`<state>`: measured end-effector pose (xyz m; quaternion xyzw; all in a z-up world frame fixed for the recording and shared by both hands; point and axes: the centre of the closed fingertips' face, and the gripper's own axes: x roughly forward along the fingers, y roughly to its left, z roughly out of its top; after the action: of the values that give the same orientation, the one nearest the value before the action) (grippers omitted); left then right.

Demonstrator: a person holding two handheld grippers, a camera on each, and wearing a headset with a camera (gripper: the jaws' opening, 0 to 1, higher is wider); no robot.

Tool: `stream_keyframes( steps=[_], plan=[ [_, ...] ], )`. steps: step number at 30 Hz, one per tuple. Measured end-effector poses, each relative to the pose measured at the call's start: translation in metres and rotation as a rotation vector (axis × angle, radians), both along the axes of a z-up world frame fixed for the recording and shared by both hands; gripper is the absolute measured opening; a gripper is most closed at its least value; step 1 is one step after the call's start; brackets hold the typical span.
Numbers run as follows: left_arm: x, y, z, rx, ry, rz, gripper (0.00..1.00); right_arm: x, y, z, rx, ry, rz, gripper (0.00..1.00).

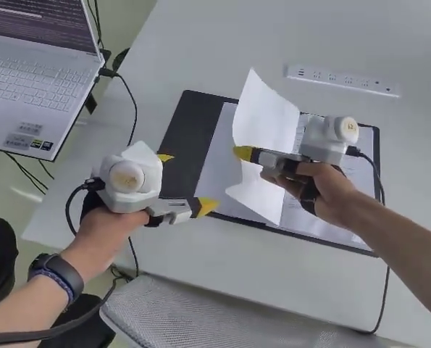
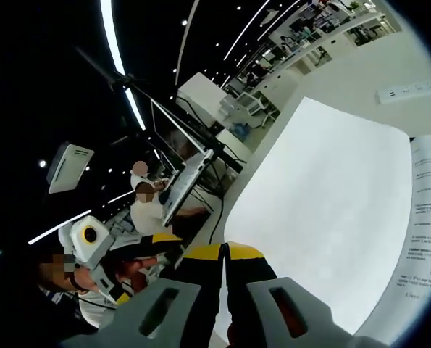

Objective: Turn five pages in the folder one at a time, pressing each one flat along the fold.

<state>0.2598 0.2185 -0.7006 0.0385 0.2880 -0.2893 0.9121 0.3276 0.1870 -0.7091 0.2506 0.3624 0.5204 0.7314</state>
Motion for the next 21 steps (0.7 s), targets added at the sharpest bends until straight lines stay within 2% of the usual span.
stream_keyframes(
  steps=[10, 18, 21],
  plan=[
    [-0.004, 0.009, -0.004, -0.013, 0.01, 0.024, 0.73, 0.001, 0.016, -0.031, -0.042, 0.07, -0.004, 0.0],
    [-0.005, 0.017, -0.004, -0.015, 0.02, 0.038, 0.73, 0.0, 0.022, -0.048, -0.075, 0.114, -0.008, 0.0],
    [-0.005, 0.018, -0.004, -0.02, 0.022, 0.044, 0.73, -0.003, 0.022, -0.049, -0.082, 0.125, -0.011, 0.0]
  ],
)
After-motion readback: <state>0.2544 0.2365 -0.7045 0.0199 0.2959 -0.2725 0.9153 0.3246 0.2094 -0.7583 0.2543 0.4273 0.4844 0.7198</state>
